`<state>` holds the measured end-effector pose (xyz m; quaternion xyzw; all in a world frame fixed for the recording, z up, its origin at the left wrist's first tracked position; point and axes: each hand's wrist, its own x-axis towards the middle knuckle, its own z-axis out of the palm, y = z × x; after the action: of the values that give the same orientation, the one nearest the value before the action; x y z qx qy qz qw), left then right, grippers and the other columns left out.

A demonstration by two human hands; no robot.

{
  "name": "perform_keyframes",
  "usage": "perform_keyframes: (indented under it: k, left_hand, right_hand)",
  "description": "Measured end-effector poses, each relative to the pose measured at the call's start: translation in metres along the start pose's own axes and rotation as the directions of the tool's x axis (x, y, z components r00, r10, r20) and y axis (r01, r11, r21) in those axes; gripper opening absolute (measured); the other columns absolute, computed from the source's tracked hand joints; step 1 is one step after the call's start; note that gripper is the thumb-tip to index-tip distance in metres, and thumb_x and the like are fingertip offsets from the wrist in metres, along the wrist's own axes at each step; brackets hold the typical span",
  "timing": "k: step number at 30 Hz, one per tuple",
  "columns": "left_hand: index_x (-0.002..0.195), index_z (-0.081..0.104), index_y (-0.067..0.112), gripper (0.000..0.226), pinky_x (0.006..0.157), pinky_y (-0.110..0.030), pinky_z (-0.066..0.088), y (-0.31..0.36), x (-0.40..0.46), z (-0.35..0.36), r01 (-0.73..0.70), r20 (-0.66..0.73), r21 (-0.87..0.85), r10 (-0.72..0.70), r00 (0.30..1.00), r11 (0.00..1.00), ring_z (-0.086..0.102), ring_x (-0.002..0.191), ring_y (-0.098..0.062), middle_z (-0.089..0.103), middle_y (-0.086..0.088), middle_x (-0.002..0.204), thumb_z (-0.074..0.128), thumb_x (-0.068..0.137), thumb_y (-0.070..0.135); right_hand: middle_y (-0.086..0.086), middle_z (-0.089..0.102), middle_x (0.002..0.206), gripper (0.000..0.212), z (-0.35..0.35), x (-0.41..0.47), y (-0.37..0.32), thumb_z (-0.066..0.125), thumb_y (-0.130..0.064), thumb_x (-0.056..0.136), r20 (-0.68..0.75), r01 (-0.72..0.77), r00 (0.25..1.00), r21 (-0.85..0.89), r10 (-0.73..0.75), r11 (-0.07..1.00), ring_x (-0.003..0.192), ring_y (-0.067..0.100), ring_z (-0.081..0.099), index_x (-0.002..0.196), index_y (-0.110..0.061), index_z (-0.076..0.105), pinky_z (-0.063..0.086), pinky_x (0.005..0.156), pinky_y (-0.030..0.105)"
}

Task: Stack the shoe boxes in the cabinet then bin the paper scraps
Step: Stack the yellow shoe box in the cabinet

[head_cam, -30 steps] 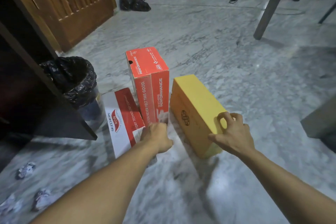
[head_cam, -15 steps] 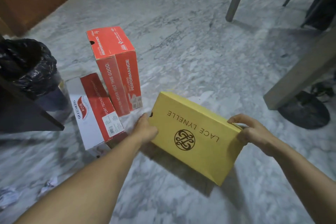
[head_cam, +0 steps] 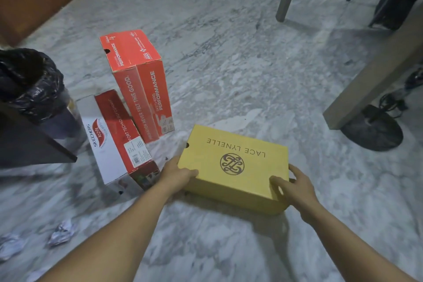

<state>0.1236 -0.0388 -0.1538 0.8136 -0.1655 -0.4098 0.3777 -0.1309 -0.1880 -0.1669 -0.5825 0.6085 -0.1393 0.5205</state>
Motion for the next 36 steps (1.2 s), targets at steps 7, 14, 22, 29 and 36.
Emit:
perform_keyframes:
  k: [7,14,22,29,36]
  left_hand:
    - [0.121,0.058,0.024,0.045,0.095,-0.040,0.050,0.032,-0.029,-0.026,-0.161,-0.141,-0.043,0.153,0.978,0.986,0.063,0.102,-0.020,0.068,0.001,0.113,0.073,0.079,0.022]
    - [0.142,0.042,0.024,0.080,0.092,-0.026,0.045,0.065,-0.086,-0.075,-0.332,-0.263,0.142,0.358,0.896,0.933,0.058,0.107,-0.018,0.058,0.003,0.118,0.080,0.072,0.014]
    - [0.122,0.054,0.028,0.070,0.088,-0.033,0.050,0.080,-0.176,-0.154,-0.359,-0.410,0.323,0.472,0.781,0.875,0.059,0.101,-0.024,0.063,-0.002,0.114,0.086,0.061,0.017]
    - [0.105,0.050,0.033,0.061,0.069,-0.038,0.056,0.060,-0.257,-0.216,-0.311,-0.568,0.416,0.512,0.645,0.854,0.059,0.089,-0.021,0.061,-0.001,0.103,0.088,0.059,0.024]
    - [0.104,0.049,0.031,0.061,0.070,-0.032,0.044,0.039,-0.339,-0.275,-0.209,-0.714,0.448,0.489,0.502,0.869,0.056,0.091,-0.021,0.063,0.001,0.102,0.089,0.058,0.028]
  right_hand:
    - [0.001,0.059,0.116,0.060,-0.016,-0.026,-0.051,0.077,-0.053,0.066,-0.083,0.169,0.982,-0.011,-0.170,0.986,0.104,0.025,0.059,0.121,-0.032,0.064,0.054,0.087,0.049]
    - [-0.004,0.059,0.095,0.062,-0.041,-0.067,-0.118,0.091,-0.026,0.061,0.073,0.413,0.910,-0.216,-0.407,0.885,0.081,0.018,0.062,0.115,-0.032,0.060,0.057,0.058,0.040]
    - [0.002,0.061,0.085,0.064,-0.043,-0.125,-0.192,0.095,-0.022,0.051,0.225,0.660,0.750,-0.193,-0.622,0.726,0.076,0.026,0.061,0.108,-0.032,0.066,0.058,0.068,0.047]
    - [0.007,0.062,0.085,0.059,-0.019,-0.185,-0.243,0.097,-0.024,0.045,0.264,0.813,0.582,-0.203,-0.769,0.546,0.071,0.019,0.055,0.094,-0.036,0.066,0.053,0.064,0.037]
    - [-0.007,0.058,0.080,0.060,0.018,-0.258,-0.299,0.094,-0.024,0.055,0.375,0.917,0.399,-0.163,-0.836,0.364,0.073,0.005,0.054,0.107,-0.031,0.066,0.039,0.055,0.021]
